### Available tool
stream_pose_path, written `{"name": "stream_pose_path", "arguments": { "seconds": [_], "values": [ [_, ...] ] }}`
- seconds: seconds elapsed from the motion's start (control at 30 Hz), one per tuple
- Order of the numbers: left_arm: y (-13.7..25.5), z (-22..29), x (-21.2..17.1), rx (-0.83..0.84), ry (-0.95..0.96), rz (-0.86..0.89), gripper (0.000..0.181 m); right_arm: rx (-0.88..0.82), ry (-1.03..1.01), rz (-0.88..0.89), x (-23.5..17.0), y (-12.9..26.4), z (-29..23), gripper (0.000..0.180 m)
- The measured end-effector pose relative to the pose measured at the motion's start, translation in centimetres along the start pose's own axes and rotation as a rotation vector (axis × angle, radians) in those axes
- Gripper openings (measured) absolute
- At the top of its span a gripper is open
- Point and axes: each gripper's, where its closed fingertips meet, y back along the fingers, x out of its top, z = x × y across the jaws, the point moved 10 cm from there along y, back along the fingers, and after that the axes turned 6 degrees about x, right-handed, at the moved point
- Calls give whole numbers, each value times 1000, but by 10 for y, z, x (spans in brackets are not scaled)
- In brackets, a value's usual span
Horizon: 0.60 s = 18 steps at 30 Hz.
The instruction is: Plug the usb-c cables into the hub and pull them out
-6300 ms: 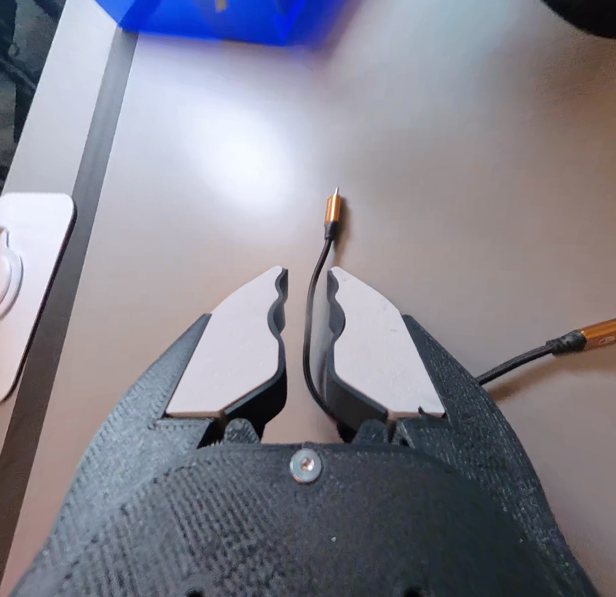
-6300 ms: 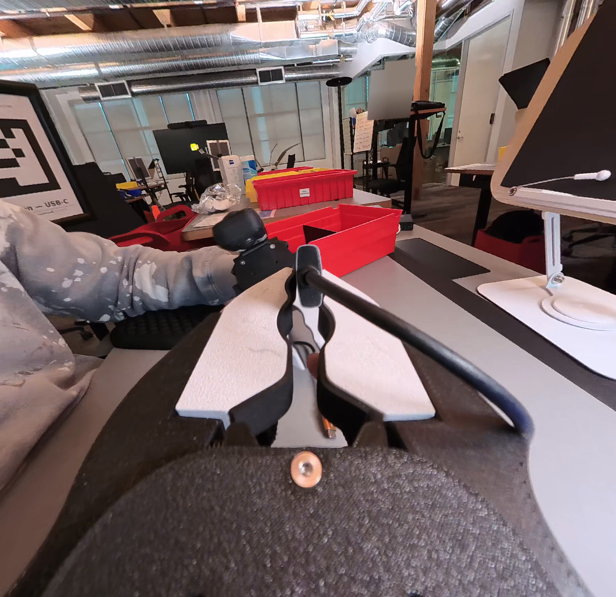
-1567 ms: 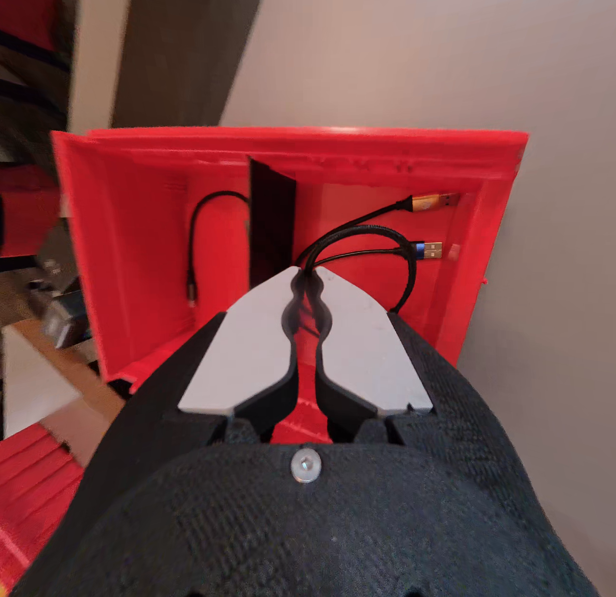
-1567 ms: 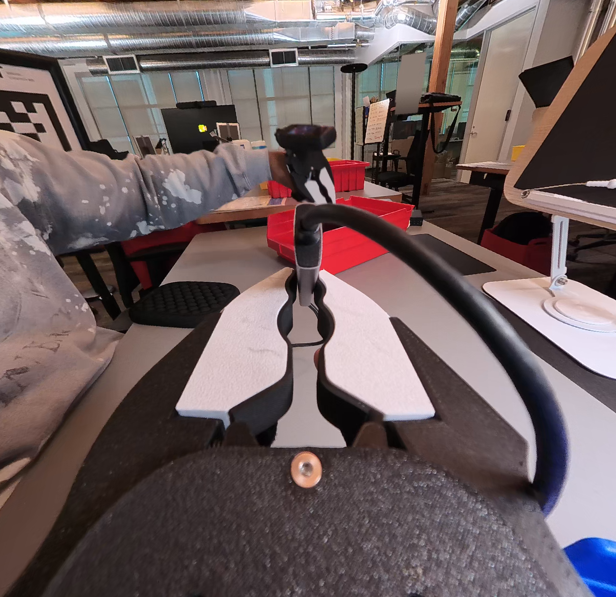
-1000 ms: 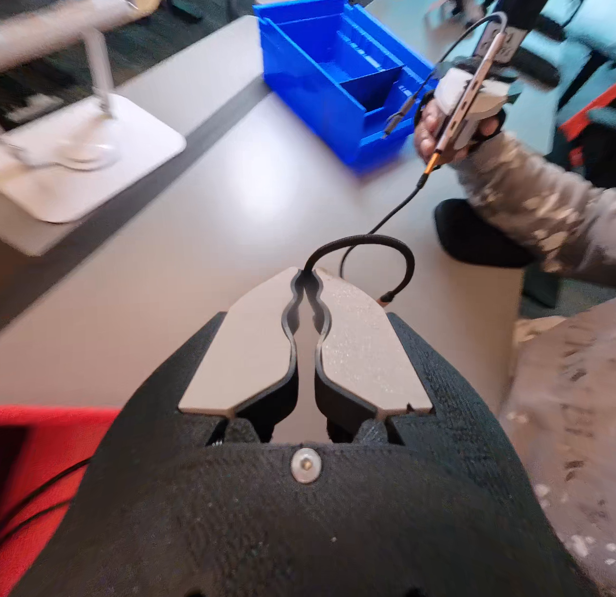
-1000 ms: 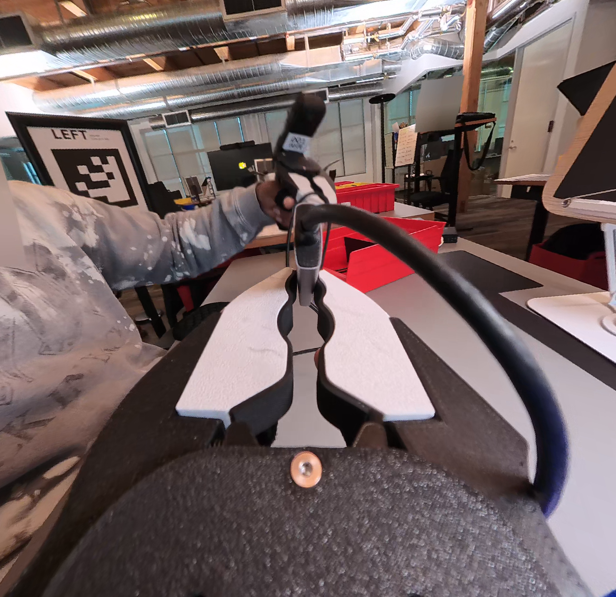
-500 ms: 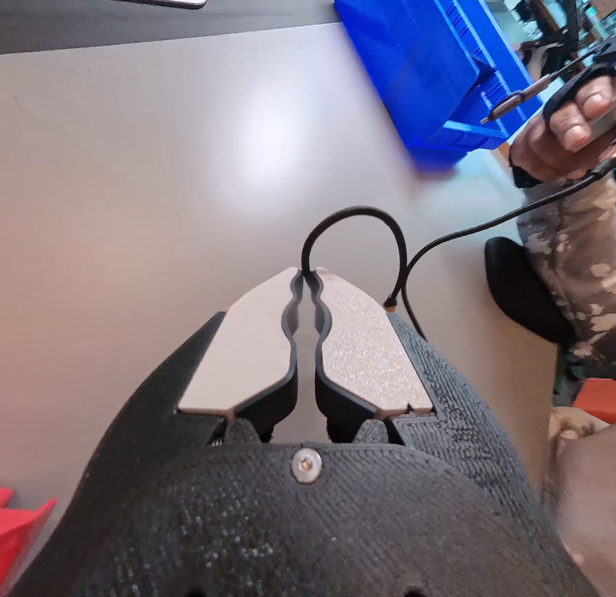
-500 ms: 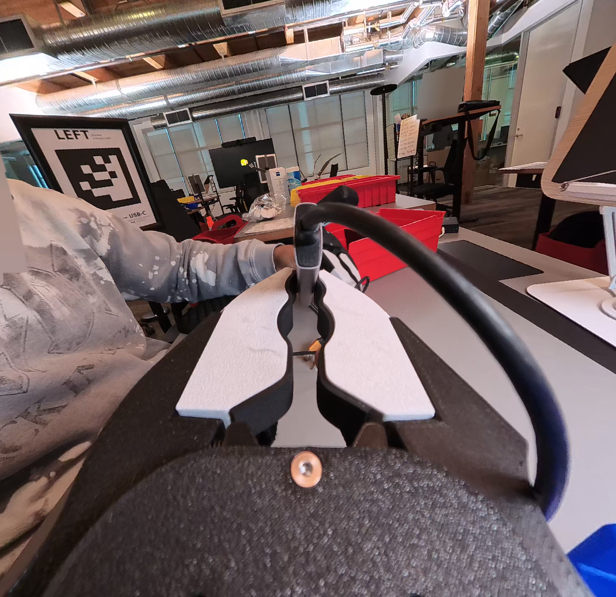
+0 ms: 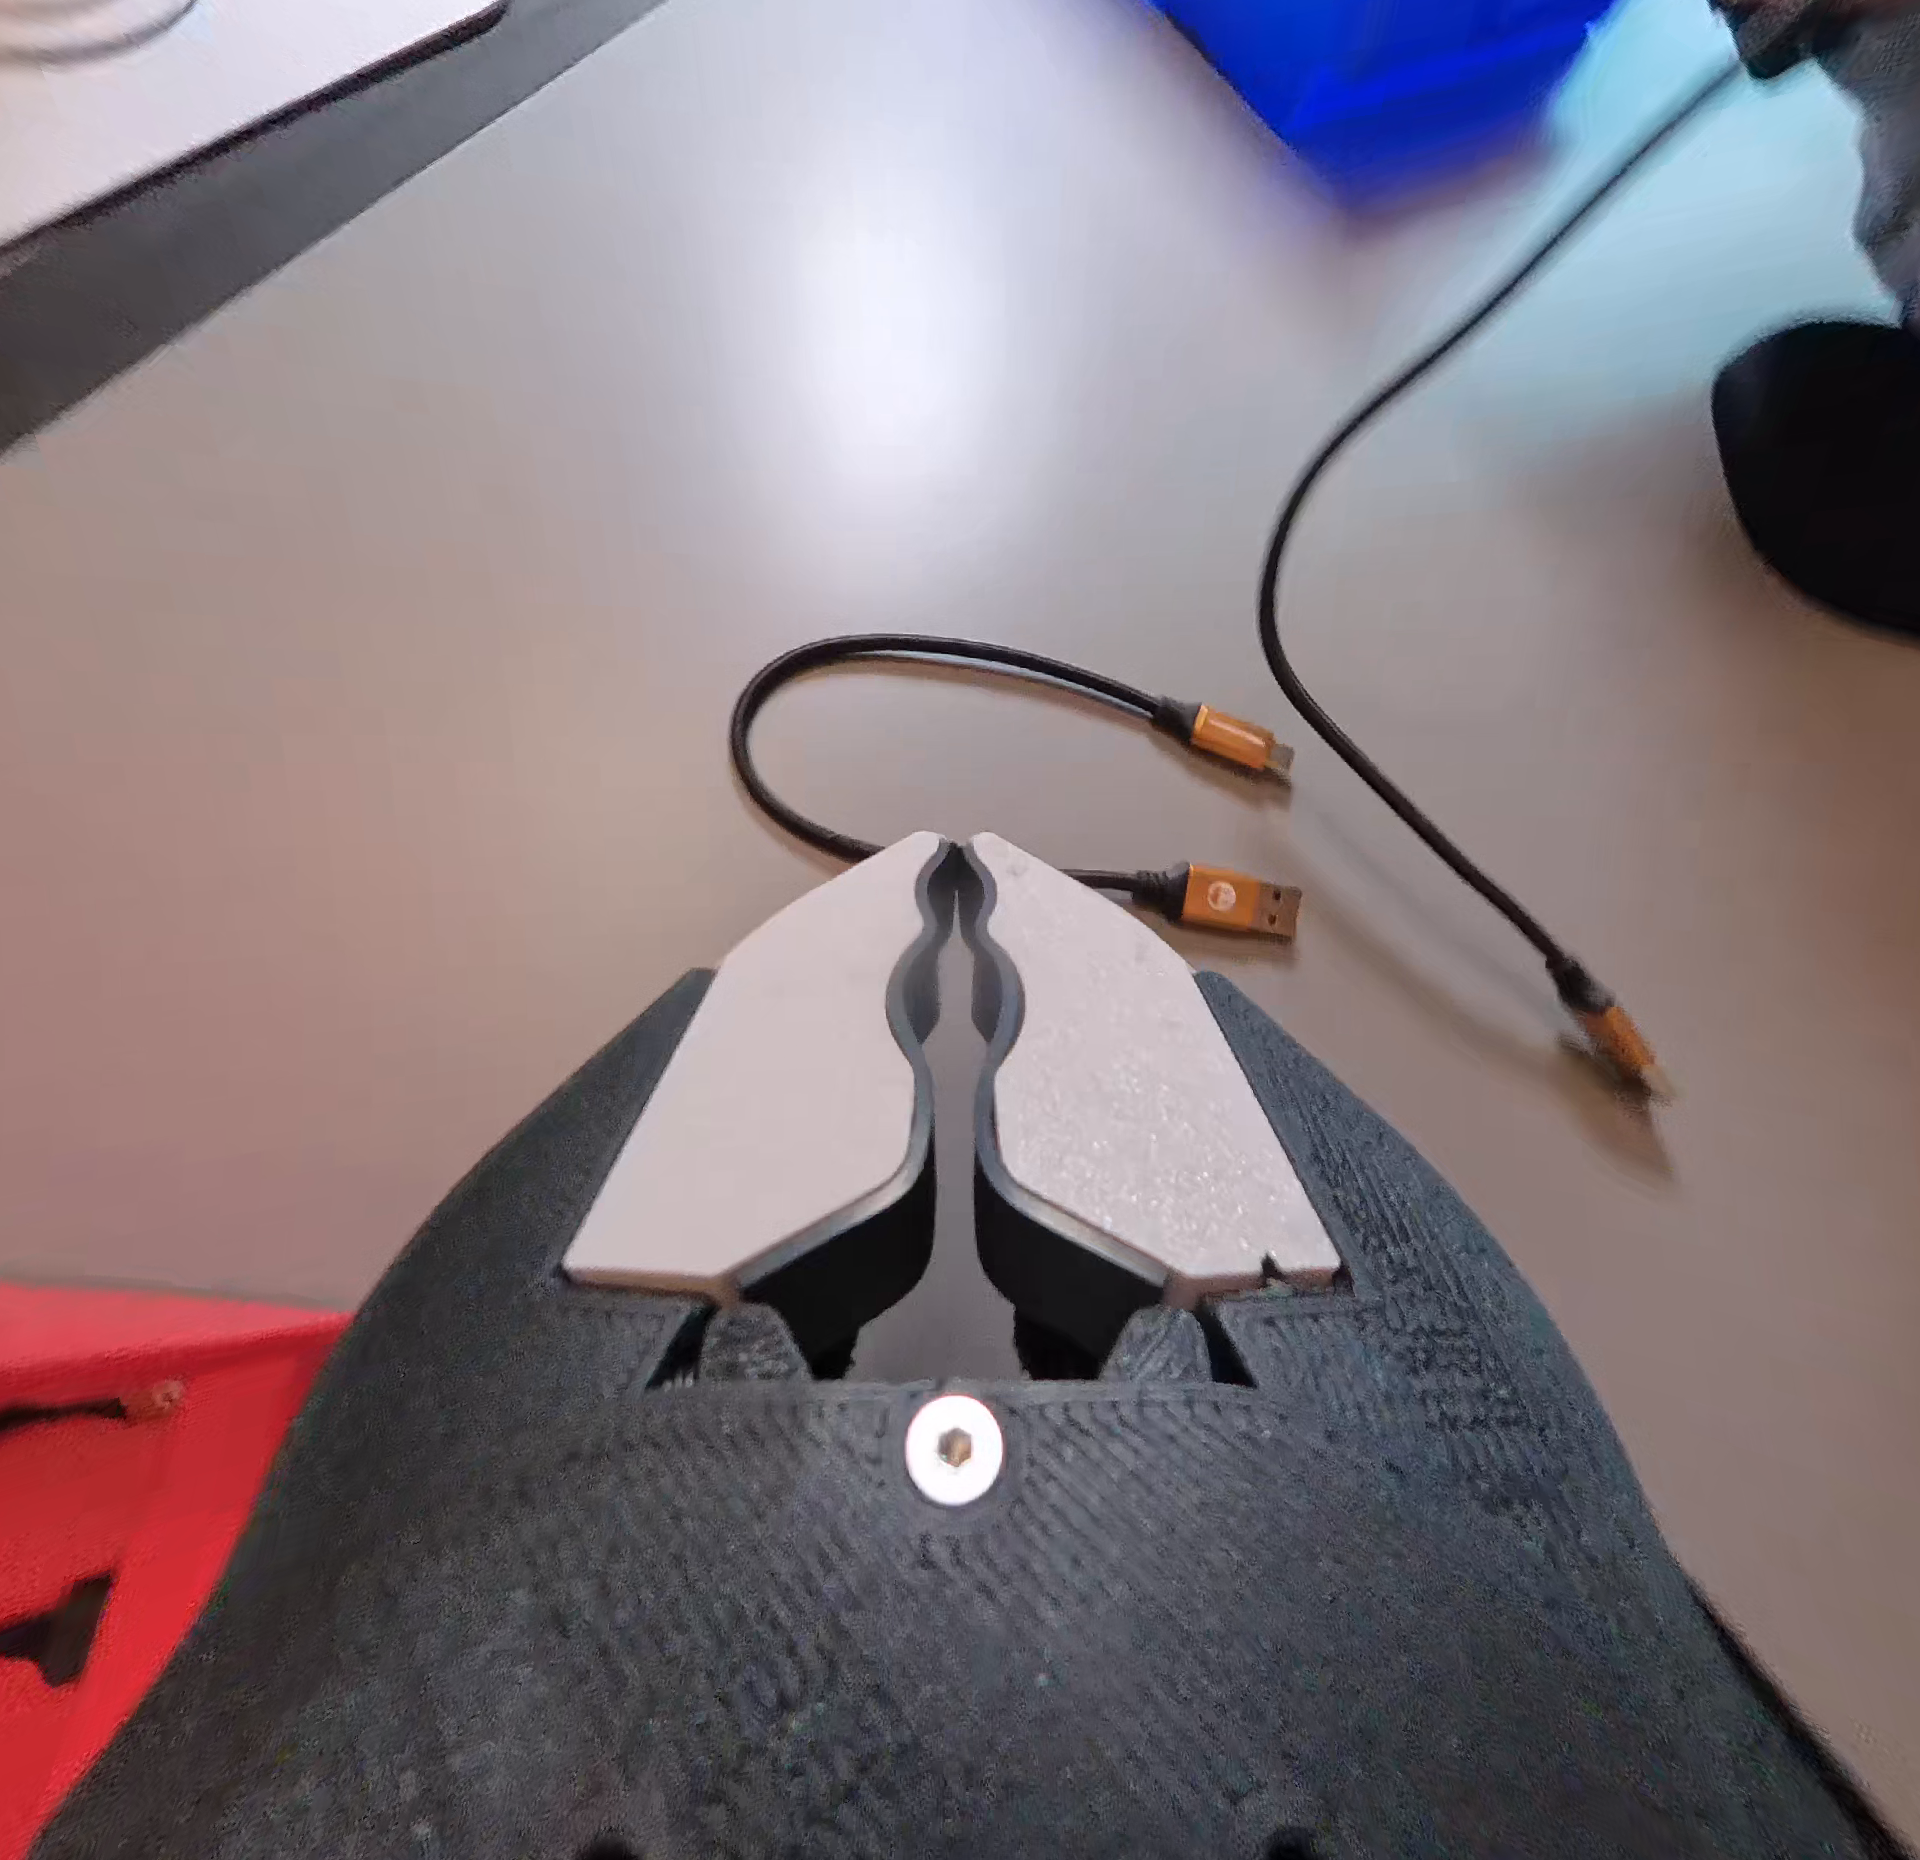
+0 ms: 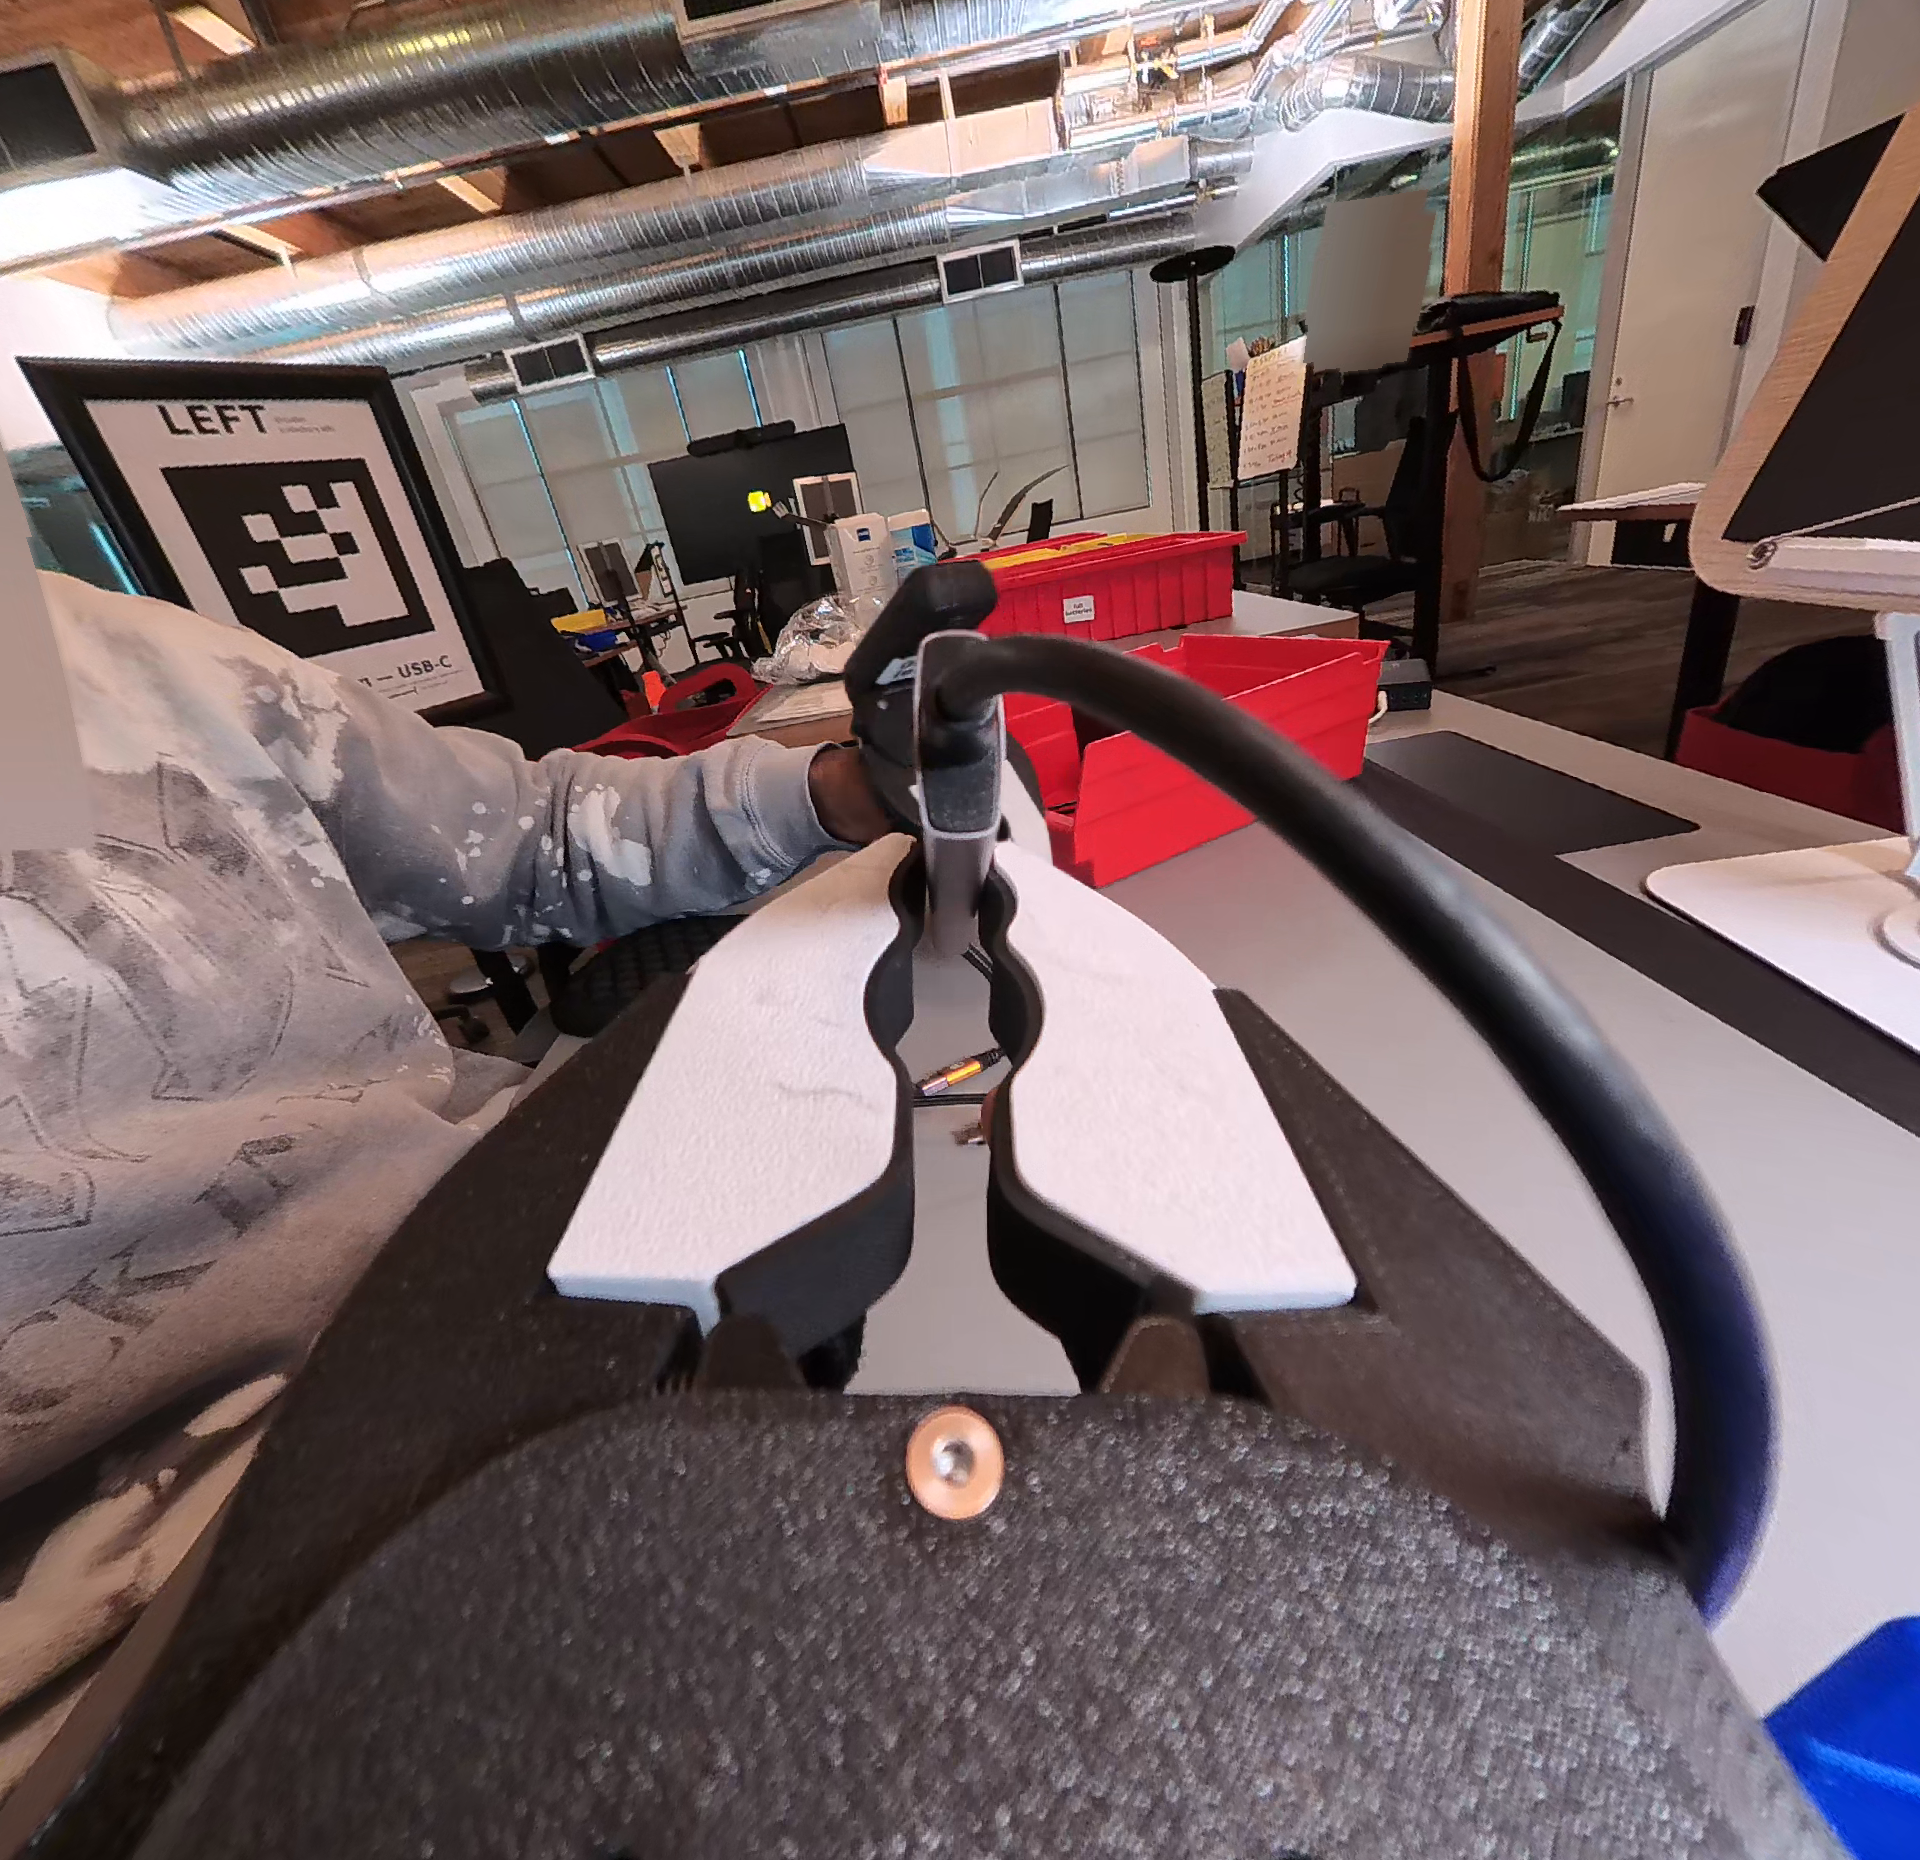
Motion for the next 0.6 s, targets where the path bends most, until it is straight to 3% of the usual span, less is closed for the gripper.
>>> {"name": "stream_pose_path", "arguments": {
  "seconds": [0.03, 0.23, 0.43, 0.6],
  "values": [
    [-2, 6, 2, -8, -82, -3, 1, 3, -2, 3, 0, 1, 0, 9],
    [-45, 34, 24, -149, -590, -113, 19, 81, -39, 18, 0, 4, -3, 9],
    [-84, 41, 45, -403, -861, -265, 23, 96, -49, -16, -4, 6, -3, 9],
    [-95, 51, 48, -487, -981, -344, 27, 96, -76, -27, -9, 9, 3, 9]
  ]
}}
